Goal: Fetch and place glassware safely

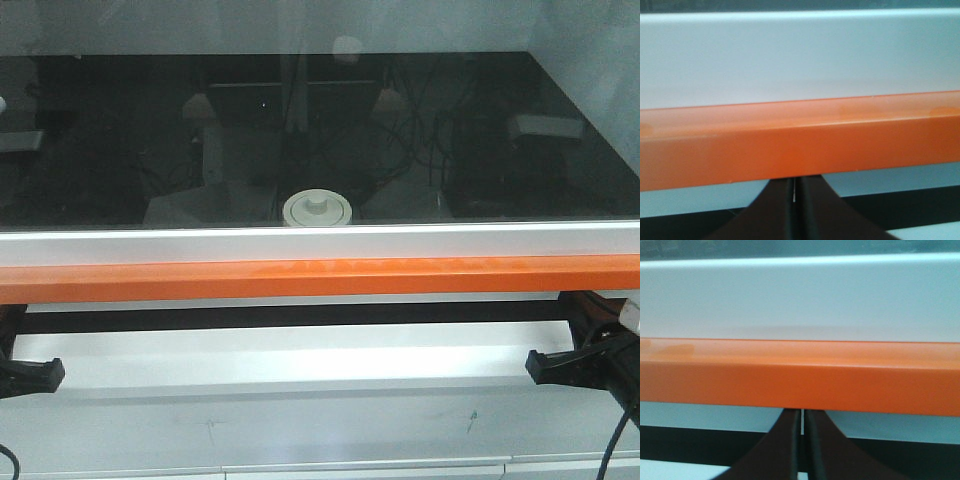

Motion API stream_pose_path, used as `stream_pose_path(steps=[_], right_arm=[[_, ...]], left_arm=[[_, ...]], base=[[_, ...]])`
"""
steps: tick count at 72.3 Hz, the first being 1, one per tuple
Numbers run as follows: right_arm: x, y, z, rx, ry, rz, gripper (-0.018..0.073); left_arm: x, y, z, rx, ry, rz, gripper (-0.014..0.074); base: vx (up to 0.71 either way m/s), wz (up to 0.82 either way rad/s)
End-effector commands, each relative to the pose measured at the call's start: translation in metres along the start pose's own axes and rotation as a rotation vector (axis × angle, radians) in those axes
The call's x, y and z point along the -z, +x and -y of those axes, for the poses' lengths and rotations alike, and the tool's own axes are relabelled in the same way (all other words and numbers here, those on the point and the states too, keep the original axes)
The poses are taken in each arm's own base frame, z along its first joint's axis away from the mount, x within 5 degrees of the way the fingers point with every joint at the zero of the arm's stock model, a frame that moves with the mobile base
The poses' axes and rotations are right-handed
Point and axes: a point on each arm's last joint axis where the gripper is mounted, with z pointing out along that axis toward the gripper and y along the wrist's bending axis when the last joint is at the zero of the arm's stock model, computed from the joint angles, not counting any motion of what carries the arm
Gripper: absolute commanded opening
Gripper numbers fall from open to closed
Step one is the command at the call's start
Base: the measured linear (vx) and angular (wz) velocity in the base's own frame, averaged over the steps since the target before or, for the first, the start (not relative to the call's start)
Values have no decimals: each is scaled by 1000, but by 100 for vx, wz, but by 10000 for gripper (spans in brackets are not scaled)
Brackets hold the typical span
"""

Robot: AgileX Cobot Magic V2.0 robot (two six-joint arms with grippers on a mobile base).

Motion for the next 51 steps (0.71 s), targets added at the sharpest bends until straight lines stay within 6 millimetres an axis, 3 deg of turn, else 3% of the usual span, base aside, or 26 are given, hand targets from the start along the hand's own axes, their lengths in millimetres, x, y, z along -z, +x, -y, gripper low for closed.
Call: stream_pose_path(steps=[1, 51], right_arm=[[2, -44, -2, 3, -25, 346, -1], [6, -83, -5, 13, -40, 423, -1]], left_arm=[[-2, -34, 3, 1, 26, 237, -7], [0, -37, 6, -9, 59, 261, -7]], base=[[0, 0], [0, 0]])
